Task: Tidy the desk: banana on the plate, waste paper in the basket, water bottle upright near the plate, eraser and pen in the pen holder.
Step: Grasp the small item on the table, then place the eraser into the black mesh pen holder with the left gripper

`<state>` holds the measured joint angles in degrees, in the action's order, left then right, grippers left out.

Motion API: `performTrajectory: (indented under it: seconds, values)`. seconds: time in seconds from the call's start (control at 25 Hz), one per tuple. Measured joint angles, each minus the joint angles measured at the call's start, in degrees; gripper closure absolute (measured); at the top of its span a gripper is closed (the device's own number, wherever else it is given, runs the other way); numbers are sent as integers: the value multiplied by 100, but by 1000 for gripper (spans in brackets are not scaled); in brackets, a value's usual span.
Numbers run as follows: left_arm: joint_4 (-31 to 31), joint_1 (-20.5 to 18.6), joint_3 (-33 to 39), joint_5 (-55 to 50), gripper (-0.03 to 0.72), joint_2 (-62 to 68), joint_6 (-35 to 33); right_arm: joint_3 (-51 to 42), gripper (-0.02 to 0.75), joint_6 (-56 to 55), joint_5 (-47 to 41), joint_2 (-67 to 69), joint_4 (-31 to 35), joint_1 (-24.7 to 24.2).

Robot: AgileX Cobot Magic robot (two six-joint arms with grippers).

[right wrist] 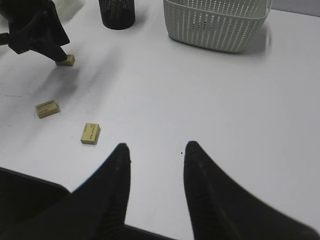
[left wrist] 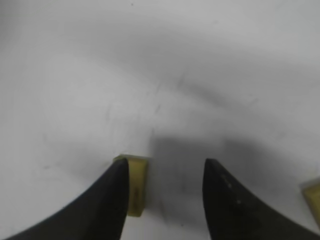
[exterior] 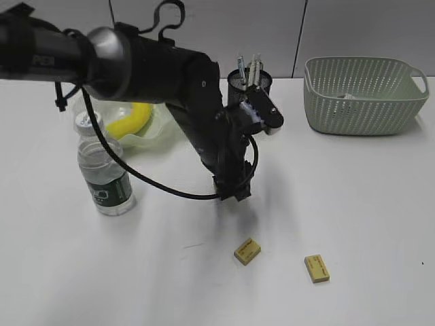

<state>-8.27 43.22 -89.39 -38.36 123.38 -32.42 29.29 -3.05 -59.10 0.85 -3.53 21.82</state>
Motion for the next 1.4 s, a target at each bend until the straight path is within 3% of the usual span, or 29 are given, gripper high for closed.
performTrajectory:
  seconds: [0.36, 0.44, 0.56, 0.76, 0.88, 1.12, 1.4]
  values:
    - [272, -252, -60, 275, 314, 413, 199, 0, 441, 0, 0, 0, 0, 0]
    - [284, -310, -77, 308, 358, 460, 216, 0, 443, 0, 0, 0, 0, 0]
    - [261, -321, -77, 322, 517, 474, 229, 0, 444, 0, 0, 0, 0, 0]
    - [41, -315, -231, 479, 521, 474, 240, 0, 447, 0, 0, 0, 0, 0]
    - [-462, -315, -595, 1074, 521, 415, 246, 0, 448, 0, 0, 0, 0, 0]
    - [-1703, -498, -1328, 3442, 521, 352, 250, 0, 449, 0, 0, 0, 0, 0]
    - [-1796, -617, -1530, 4422, 521, 809, 250, 0, 449, 0, 0, 0, -1, 0]
